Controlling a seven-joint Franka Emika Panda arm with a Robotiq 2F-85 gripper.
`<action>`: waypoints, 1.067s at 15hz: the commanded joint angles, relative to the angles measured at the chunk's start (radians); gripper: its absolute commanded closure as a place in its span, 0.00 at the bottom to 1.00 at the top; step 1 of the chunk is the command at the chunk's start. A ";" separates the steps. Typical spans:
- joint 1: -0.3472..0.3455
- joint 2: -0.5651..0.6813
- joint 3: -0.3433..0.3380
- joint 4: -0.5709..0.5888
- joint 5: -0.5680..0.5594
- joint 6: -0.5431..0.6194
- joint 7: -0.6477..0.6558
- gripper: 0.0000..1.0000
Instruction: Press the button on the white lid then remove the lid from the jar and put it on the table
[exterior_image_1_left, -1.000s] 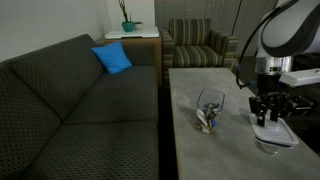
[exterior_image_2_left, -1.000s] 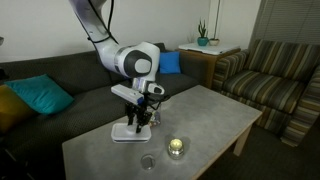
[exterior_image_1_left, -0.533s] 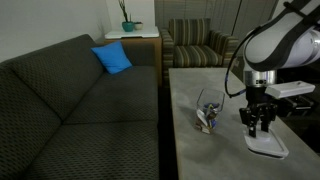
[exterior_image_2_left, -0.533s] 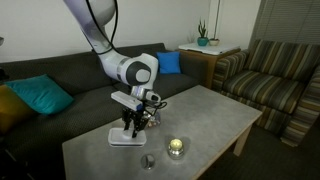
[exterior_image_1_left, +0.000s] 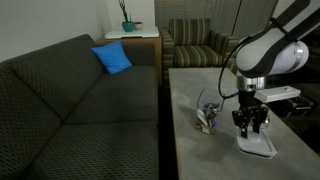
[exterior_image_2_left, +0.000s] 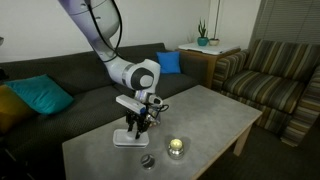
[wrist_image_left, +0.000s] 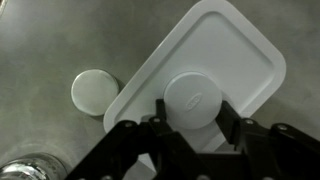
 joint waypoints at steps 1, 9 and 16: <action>0.015 0.072 -0.007 0.126 0.007 -0.071 0.013 0.71; 0.037 0.190 -0.008 0.340 0.007 -0.192 0.022 0.71; 0.048 0.163 -0.012 0.305 0.004 -0.214 0.024 0.71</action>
